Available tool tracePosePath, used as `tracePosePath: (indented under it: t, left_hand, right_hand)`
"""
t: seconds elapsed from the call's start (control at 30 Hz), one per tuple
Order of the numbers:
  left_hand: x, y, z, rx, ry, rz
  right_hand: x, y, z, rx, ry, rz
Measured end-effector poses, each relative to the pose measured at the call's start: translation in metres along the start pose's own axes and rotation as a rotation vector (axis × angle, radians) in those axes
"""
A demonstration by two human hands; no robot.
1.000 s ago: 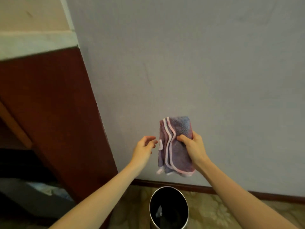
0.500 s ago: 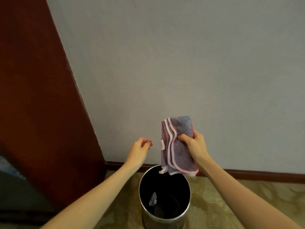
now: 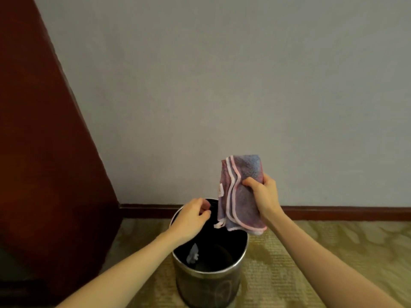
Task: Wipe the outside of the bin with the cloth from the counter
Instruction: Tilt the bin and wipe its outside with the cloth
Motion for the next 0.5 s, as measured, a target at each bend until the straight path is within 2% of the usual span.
tracePosePath:
  t: [0.17,0.27,0.33,0.4,0.5]
  left_hand:
    - [0.053,0.013,-0.041,0.067,0.292,0.016]
    - [0.069,0.018,-0.063,0.161,0.375,0.192]
    - [0.076,0.015,-0.075,0.346,0.340,0.446]
    - [0.082,0.010,-0.085,0.515,0.235,0.647]
    - [0.084,0.009,-0.090,0.542,0.090,0.740]
  right_hand:
    - [-0.020,-0.032,-0.011,0.044,-0.057,-0.026]
    - [-0.034,-0.050,-0.016,0.107,-0.120,-0.013]
    - [-0.045,-0.062,-0.019,0.167,-0.178,0.042]
    - [-0.056,-0.075,-0.022,0.236,-0.227,0.108]
    - [-0.070,-0.096,-0.033,0.315,-0.292,0.216]
Point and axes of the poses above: each hand's wrist, its own z-axis towards the middle knuckle, its own x-axis out of the palm, y = z × x, the point moved 7 cm from there along z, towards the middle knuckle, and after that the axes turned 1 degree about z, right-handed, at the moved point
